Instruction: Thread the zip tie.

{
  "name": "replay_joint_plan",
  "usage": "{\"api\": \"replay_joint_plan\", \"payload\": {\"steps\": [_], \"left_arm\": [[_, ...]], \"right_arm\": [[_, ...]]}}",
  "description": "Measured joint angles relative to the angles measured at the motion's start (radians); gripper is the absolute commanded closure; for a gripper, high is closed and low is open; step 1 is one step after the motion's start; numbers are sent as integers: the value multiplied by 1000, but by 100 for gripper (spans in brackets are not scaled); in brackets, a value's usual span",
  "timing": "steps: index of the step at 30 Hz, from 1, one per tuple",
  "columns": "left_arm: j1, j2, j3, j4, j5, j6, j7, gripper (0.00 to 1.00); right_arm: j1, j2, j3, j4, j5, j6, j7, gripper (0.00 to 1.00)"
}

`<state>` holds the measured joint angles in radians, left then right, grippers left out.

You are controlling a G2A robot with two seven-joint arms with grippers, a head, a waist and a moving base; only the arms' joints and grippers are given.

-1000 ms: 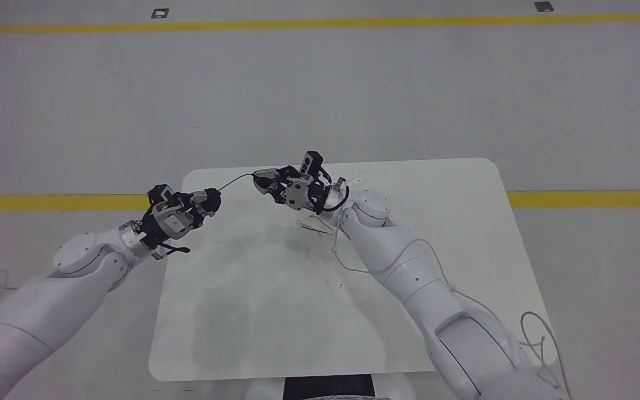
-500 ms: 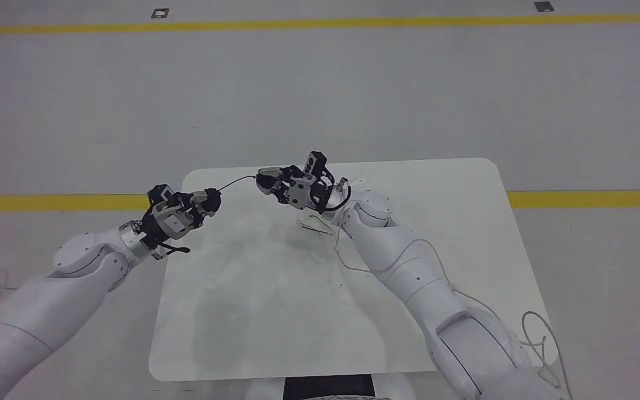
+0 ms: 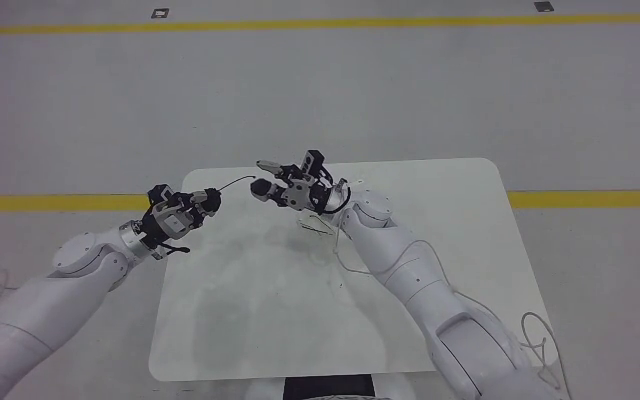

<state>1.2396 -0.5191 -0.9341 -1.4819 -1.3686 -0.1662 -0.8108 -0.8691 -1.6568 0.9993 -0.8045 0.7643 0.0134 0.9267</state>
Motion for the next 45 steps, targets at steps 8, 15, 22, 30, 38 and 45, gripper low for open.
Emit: {"api": "replay_joint_plan", "payload": {"steps": [8,15,22,30,38,45], "left_arm": [[0,0,0,0,0,0,0,100],[0,0,0,0,0,0,0,100],[0,0,0,0,0,0,0,100],[0,0,0,0,0,0,0,100],[0,0,0,0,0,0,0,100],[0,0,0,0,0,0,0,100]], "right_arm": [[5,-4,-10,3,6,1,8,75],[12,-9,-16,19,13,-3,4,87],[18,-12,-19,32,14,-1,-4,89],[21,-14,-20,44,15,1,-9,90],[21,-15,-18,46,16,-6,-13,95],[18,-14,-15,42,13,-10,-11,100]]}}
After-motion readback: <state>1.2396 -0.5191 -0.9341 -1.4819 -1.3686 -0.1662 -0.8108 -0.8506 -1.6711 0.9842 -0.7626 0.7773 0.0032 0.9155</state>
